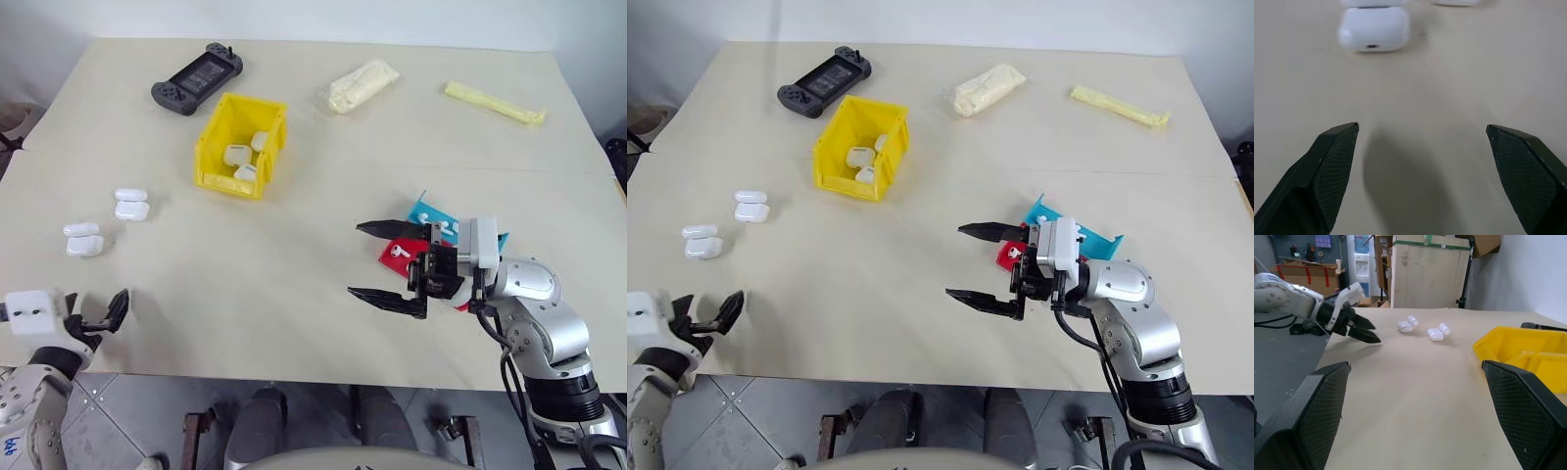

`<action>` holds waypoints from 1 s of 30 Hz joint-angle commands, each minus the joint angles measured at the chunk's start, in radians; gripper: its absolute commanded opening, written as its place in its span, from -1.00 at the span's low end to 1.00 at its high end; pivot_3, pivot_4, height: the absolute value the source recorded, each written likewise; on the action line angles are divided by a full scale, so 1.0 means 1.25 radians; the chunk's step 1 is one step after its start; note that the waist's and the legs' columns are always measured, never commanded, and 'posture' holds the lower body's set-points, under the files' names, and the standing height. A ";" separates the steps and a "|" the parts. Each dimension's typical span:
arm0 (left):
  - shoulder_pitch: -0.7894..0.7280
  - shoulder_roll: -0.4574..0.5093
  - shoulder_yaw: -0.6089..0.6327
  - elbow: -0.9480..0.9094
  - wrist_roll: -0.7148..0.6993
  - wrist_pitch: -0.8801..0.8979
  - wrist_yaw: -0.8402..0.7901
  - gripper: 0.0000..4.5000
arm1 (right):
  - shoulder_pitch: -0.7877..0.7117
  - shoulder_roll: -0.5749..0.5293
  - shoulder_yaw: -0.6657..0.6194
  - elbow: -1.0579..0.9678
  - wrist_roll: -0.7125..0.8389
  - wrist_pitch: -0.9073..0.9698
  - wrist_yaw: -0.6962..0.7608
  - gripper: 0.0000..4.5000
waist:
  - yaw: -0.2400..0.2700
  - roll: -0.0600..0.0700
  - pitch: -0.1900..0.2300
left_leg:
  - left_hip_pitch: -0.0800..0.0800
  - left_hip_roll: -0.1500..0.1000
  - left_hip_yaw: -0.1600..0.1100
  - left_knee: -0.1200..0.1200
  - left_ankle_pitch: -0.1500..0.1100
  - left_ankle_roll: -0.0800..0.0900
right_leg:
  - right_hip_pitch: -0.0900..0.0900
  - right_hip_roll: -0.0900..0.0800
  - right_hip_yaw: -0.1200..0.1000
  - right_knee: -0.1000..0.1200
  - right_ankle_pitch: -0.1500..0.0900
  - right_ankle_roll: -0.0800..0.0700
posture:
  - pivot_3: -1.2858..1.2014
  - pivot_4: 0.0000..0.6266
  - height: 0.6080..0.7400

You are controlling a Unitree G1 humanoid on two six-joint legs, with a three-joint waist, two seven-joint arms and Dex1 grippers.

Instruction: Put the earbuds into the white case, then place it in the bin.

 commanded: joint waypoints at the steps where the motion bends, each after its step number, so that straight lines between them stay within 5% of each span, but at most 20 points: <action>1: -0.009 0.037 0.031 -0.018 -0.011 0.020 0.008 0.97 | -0.010 0.000 -0.006 -0.002 0.009 -0.016 0.009 1.00 | -0.002 0.000 0.000 | 0.000 0.000 0.000 0.000 0.000 0.000 | 0.000 0.000 0.000 0.000 0.000 0.000 | 0.03 -0.52 1.00; 9: -0.212 0.359 0.053 0.126 -0.046 0.421 0.004 0.97 | -0.024 -0.012 -0.012 0.024 0.021 0.014 0.018 1.00 | -0.006 0.000 0.000 | 0.001 0.000 -0.001 -0.001 0.000 0.000 | -0.001 0.001 -0.001 0.004 -0.001 -0.002 | 0.03 -0.52 1.00; 14: -0.389 0.523 -0.072 0.267 -0.049 0.639 -0.036 0.97 | -0.042 -0.020 -0.010 0.039 0.021 0.024 0.036 1.00 | -0.010 0.000 0.000 | 0.000 0.000 0.000 -0.004 0.000 0.000 | -0.003 0.001 -0.001 0.004 0.000 -0.002 | 0.03 -0.52 1.00; 30: -0.598 0.521 -0.288 0.493 0.022 0.582 -0.080 0.97 | -0.016 0.004 0.016 0.008 0.014 0.019 0.013 1.00 | -0.024 -0.001 0.000 | -0.001 0.000 0.009 -0.004 0.001 -0.002 | -0.013 0.000 -0.001 0.011 0.000 -0.002 | 0.03 -0.52 1.00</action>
